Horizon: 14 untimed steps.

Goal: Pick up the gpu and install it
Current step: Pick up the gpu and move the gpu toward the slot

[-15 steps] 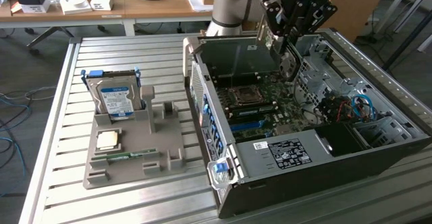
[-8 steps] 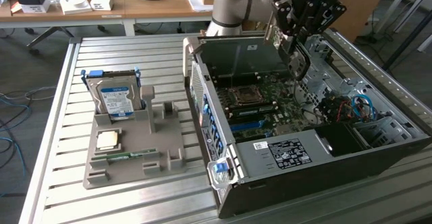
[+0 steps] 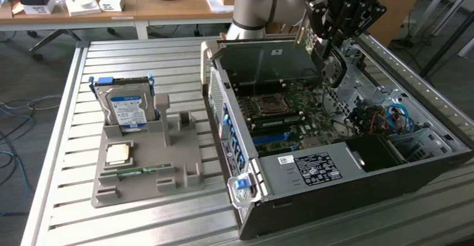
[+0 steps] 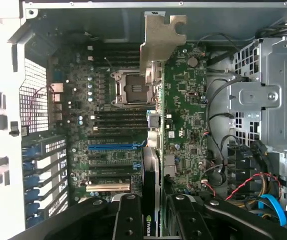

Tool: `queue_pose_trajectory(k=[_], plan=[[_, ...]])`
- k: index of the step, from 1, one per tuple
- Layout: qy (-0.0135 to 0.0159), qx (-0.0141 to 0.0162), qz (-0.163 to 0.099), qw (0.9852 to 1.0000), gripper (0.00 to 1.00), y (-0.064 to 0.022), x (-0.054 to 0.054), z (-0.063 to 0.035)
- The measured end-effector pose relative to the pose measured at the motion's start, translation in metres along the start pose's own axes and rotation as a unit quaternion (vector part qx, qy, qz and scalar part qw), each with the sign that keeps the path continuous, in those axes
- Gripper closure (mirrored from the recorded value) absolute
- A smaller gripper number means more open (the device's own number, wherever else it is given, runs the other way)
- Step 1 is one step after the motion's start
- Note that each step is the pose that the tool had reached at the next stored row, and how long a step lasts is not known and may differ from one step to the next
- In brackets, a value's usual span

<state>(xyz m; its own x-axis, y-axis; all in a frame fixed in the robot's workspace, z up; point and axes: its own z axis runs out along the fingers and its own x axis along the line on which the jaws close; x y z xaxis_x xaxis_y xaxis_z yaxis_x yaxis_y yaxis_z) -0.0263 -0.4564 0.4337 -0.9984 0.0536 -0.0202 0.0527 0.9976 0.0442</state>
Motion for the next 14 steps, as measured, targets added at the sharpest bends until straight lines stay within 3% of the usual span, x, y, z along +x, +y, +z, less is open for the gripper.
queue_pose_trajectory(k=[14], plan=[[0.0003,-0.0002,-0.005,1.0000,0.74,0.0002,-0.0041,0.0016]])
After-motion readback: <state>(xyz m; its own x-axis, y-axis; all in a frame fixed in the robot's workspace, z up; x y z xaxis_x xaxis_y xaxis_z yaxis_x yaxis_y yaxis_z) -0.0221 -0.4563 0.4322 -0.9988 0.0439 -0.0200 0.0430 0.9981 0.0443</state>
